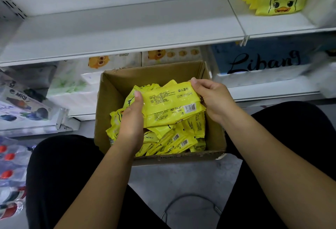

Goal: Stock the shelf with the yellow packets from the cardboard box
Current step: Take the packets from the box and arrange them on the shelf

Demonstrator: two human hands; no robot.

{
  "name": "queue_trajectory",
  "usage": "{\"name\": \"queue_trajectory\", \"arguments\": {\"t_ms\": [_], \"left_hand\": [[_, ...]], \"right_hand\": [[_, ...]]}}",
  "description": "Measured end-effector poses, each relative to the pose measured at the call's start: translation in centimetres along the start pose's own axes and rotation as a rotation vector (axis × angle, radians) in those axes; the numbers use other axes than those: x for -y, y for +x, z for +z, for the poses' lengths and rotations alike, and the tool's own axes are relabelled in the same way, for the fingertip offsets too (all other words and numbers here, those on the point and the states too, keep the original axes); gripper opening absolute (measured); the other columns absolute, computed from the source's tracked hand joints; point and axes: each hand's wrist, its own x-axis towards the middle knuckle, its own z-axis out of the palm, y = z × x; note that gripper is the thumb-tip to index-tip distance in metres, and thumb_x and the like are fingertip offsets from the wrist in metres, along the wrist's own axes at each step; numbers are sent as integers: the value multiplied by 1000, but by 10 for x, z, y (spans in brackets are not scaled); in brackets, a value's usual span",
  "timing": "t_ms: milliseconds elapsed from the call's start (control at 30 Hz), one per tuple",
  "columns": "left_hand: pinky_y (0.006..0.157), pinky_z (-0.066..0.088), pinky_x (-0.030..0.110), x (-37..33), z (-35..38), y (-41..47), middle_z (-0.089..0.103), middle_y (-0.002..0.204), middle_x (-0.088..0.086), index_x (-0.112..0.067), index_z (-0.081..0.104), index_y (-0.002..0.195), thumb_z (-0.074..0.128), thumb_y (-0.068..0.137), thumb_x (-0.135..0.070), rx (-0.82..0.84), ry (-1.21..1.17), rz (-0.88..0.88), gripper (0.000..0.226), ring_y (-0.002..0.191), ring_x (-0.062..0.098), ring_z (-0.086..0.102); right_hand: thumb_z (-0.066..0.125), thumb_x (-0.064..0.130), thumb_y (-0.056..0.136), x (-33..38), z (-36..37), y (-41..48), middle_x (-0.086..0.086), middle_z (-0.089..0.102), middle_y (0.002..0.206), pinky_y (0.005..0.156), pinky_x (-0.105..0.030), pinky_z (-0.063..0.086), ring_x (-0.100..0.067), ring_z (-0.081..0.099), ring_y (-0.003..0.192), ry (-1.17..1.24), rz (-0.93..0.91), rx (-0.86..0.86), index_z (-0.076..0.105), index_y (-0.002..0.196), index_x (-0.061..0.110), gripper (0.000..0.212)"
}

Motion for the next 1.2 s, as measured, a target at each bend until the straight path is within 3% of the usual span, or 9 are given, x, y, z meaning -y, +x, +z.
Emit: {"name": "queue_trajectory", "arguments": {"t_ms": [100, 200, 333, 467, 633, 733, 867, 1033, 1200], "left_hand": [[104, 49, 55, 0, -6, 8, 74, 120, 0, -30, 73, 117, 53, 73, -87, -73, -60, -67, 75, 116, 29, 68], [99, 55, 53, -8, -9, 5, 79, 107, 2, -31, 79, 109, 50, 96, -66, -87, -114, -48, 47, 103, 30, 75], [86, 61, 45, -14, -7, 5, 80, 103, 4, -27, 79, 113, 44, 107, -50, -67, -137, -44, 42, 93, 28, 77], [83, 62, 45, -14, -3, 4, 79, 106, 3, -28, 76, 119, 40, 108, -52, -64, -172, -37, 45, 94, 26, 77], [79, 62, 39, -15, -12, 6, 79, 108, -2, -32, 74, 120, 38, 106, -57, -110, -189, -9, 47, 93, 18, 77], [80, 62, 39, -19, -15, 3, 80, 102, -2, -27, 72, 118, 42, 103, -60, -152, -218, -9, 46, 87, 17, 78], [91, 59, 54, -11, -15, 0, 78, 111, 2, -25, 70, 123, 57, 95, -63, -123, -194, -10, 49, 100, 27, 76], [101, 52, 58, 10, -12, 7, 76, 115, 2, -40, 76, 106, 64, 68, -89, -105, -67, 13, 63, 113, 32, 70], [106, 48, 54, 7, -13, 9, 73, 126, -6, -33, 70, 126, 62, 72, -83, -158, -148, -19, 74, 120, 27, 66]], "right_hand": [[72, 22, 90, -2, 2, 2, -4, 77, 98, 70, -23, 57, -14, 74, 86, -28, -36, -9, 73, 110, 7, 25], [71, 21, 91, 1, 4, 2, 0, 76, 91, 68, -16, 54, -5, 72, 79, -107, -111, -2, 75, 100, 9, 15], [70, 22, 92, 12, 7, 3, 0, 76, 90, 63, -14, 53, -3, 71, 75, -122, -164, -22, 75, 96, 10, 14], [71, 29, 91, 13, 13, 3, -4, 77, 95, 64, -25, 57, -14, 73, 83, 46, 6, -18, 75, 103, 11, 22], [71, 41, 79, 4, 18, 1, -10, 73, 116, 74, -34, 61, -23, 71, 103, 60, 308, 318, 67, 122, 9, 53], [73, 24, 82, -2, 26, 2, -10, 74, 110, 68, -26, 60, -18, 72, 94, 49, 236, 323, 68, 116, 7, 38], [67, 17, 92, -2, 30, 5, -6, 73, 99, 67, -25, 59, -16, 71, 87, 186, 140, 234, 66, 109, 5, 20], [61, 20, 97, 2, 20, 7, -14, 72, 114, 69, -24, 60, -22, 71, 98, 143, 120, 217, 65, 113, 4, 23], [50, 20, 104, 6, 7, 4, -10, 76, 103, 71, -24, 61, -20, 76, 89, -226, -57, 260, 67, 112, 1, 27]]}}
